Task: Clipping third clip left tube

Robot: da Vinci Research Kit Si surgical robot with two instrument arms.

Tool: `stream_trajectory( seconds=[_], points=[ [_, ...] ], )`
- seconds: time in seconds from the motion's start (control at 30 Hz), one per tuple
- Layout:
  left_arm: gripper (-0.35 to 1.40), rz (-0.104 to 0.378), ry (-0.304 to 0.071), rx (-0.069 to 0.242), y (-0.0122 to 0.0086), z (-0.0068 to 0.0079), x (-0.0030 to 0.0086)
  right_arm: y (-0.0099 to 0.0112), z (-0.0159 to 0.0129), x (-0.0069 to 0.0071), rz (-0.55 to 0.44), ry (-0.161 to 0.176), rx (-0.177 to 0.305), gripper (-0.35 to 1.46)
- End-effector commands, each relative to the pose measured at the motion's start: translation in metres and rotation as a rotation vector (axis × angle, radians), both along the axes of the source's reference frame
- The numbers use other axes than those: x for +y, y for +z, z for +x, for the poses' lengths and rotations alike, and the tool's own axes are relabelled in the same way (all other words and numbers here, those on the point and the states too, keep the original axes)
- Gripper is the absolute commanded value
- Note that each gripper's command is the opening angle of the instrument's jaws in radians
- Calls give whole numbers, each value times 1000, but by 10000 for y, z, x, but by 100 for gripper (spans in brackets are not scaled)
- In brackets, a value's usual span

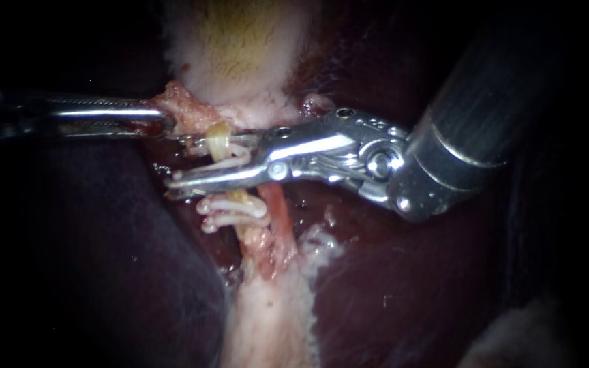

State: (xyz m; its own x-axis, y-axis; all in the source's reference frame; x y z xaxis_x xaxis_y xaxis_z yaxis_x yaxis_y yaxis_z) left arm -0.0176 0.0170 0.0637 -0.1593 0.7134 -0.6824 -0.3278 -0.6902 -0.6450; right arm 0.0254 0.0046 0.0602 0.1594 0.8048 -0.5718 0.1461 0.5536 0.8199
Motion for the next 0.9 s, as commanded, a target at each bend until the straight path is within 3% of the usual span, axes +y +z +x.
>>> stream_trajectory(
  seconds=[0.03, 0.4, 0.53, 0.57, 0.73, 0.9],
  points=[
    [-35, 0, 0, 0, 0, 0, 0, 1, -2, 1, 13, -2, -3, 44],
    [-35, 0, 0, 0, 0, 0, 0, 5, -17, 4, 118, 12, -25, 12],
    [-35, 0, 0, 0, 0, 0, 0, 5, -22, 5, 159, 9, -38, -15],
    [-35, 0, 0, 0, 1, 0, 1, 5, -24, 5, 187, 5, -50, -33],
    [-35, 0, 0, 0, 1, 0, 1, 6, -32, 5, 199, -11, -124, -35],
    [-35, 0, 0, 0, 1, 0, 1, 7, -34, 5, 198, -15, -132, -35]
  ],
)
